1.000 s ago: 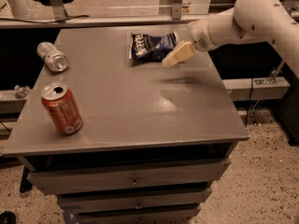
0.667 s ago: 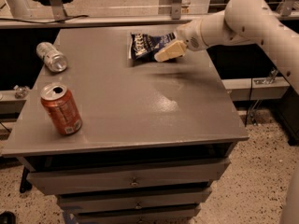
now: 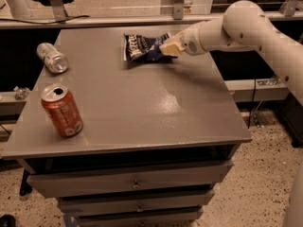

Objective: Move blue chip bag near coke can

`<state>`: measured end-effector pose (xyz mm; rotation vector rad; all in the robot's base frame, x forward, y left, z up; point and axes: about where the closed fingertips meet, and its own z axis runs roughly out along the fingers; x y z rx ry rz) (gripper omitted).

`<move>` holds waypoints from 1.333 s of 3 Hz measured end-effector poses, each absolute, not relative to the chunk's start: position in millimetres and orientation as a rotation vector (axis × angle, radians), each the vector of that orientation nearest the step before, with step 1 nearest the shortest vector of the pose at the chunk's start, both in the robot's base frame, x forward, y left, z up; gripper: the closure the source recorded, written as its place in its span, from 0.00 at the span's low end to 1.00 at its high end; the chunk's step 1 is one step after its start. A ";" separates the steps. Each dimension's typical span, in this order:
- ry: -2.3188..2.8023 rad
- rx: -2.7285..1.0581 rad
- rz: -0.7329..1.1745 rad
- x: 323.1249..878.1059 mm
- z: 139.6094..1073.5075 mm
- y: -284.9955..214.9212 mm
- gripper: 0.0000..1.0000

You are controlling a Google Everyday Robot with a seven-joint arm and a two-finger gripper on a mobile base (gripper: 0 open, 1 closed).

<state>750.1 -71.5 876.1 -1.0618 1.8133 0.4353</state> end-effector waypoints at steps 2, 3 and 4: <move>1.806 -1.069 0.372 738.4 885.9 -77.0 1.00; 1.778 -1.079 0.329 725.0 905.7 -87.6 1.00; 1.759 -1.118 0.323 701.3 923.1 -104.5 1.00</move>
Offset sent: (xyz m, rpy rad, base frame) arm -0.0216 -0.0184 0.0286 -0.0707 -0.0807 -0.0414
